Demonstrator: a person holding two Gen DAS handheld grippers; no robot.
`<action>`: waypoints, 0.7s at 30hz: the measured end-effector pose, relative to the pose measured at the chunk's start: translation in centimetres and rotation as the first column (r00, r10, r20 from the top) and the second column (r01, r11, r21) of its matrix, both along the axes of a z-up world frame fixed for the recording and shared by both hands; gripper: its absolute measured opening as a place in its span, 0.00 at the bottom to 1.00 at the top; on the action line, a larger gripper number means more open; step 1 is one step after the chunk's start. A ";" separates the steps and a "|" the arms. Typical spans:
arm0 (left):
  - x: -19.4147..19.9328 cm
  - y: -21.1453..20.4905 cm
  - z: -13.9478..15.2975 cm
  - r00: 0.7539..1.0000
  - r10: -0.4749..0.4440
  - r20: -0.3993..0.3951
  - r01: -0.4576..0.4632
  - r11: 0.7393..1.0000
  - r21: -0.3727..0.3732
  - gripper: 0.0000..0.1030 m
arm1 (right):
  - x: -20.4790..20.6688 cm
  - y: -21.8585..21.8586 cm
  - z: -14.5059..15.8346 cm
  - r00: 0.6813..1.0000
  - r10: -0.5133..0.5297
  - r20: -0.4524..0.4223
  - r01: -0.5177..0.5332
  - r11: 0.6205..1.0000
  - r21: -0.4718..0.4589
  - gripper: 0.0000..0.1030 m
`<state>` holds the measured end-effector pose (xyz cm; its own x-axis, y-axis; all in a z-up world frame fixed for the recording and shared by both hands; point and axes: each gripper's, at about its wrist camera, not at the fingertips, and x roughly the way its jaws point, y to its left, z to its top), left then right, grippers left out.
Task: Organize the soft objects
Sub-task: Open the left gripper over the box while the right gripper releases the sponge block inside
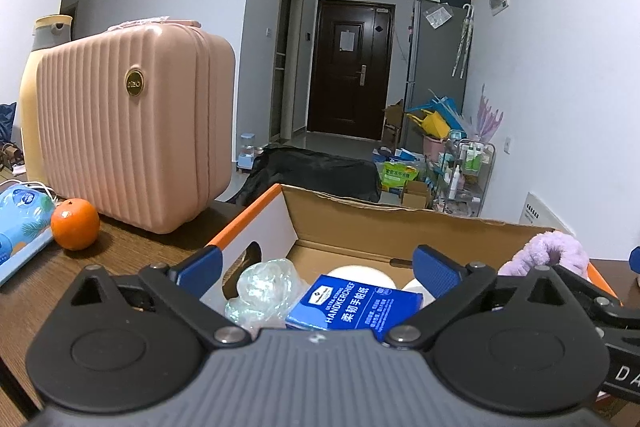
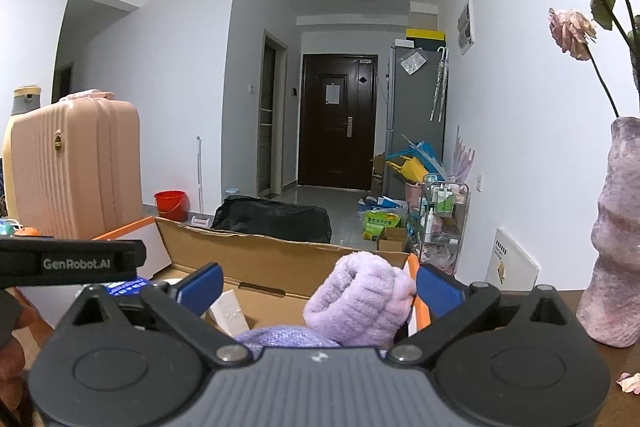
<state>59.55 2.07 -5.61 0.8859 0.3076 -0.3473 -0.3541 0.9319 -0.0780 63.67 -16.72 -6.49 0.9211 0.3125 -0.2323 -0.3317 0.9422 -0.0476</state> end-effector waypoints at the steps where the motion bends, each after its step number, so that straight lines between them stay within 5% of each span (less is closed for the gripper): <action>1: 0.0 0.0 0.0 1.000 -0.002 0.001 0.002 1.000 0.000 1.00 | -0.1 -0.1 0.0 1.000 -0.004 0.003 0.004 1.000 0.000 1.00; 21: -3.8 -0.8 0.1 0.998 -0.067 0.018 0.066 0.998 0.023 1.00 | -5.1 -3.9 0.4 0.989 -0.131 0.064 0.129 0.991 0.040 1.00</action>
<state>55.76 1.31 -5.56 0.9108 0.2551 -0.3245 -0.2899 0.9550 -0.0629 58.61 -20.62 -6.10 0.9673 0.1962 -0.1605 -0.2035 0.9786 -0.0305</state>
